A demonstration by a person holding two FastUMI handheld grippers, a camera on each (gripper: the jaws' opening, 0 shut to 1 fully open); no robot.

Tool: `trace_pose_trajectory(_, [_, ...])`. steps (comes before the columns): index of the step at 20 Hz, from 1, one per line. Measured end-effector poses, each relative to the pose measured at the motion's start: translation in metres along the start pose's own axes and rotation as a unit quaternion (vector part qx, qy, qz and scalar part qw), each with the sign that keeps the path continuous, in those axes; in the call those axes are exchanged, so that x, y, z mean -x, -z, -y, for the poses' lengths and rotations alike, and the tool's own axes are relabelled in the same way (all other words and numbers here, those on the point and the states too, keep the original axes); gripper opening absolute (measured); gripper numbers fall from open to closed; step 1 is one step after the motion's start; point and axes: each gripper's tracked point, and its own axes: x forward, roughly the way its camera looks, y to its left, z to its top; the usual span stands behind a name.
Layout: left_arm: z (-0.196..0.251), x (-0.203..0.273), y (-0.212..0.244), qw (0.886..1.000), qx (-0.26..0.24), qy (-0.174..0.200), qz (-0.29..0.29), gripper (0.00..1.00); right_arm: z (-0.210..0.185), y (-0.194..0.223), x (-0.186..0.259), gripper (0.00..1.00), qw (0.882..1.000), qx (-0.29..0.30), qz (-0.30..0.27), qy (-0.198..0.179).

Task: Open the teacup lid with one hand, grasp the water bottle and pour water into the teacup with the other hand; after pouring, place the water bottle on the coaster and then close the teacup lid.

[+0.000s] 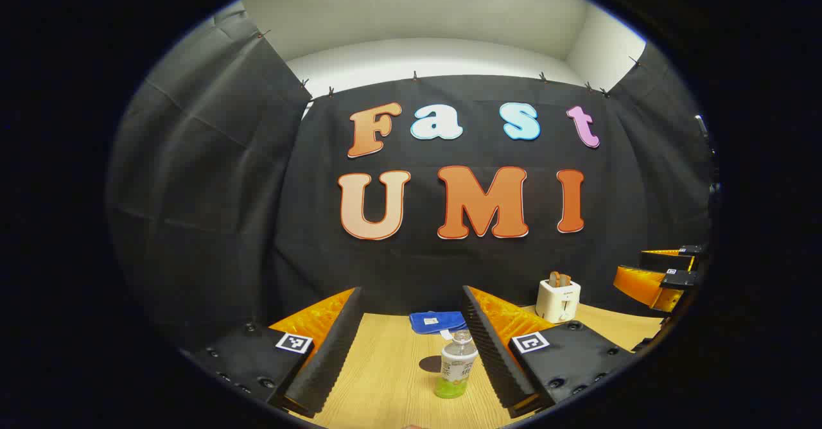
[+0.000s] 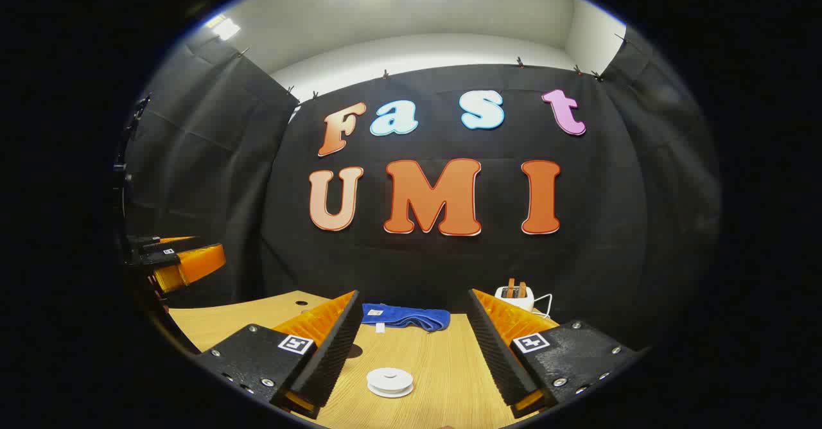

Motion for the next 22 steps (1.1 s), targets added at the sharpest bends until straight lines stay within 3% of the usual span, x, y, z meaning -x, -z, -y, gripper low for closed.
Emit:
trace_pose_trajectory(11, [0.005, 0.001, -0.003, 1.000, 0.006, 0.009, 0.017, 0.97, -0.006, 0.003, 0.001, 0.97, 1.000, 0.007, -0.002, -0.008])
trace_pose_trajectory(22, [0.031, -0.006, 0.015, 0.999, -0.006, 0.038, 0.016, 0.97, -0.006, 0.038, -0.011, 0.97, 0.999, -0.001, -0.036, -0.015])
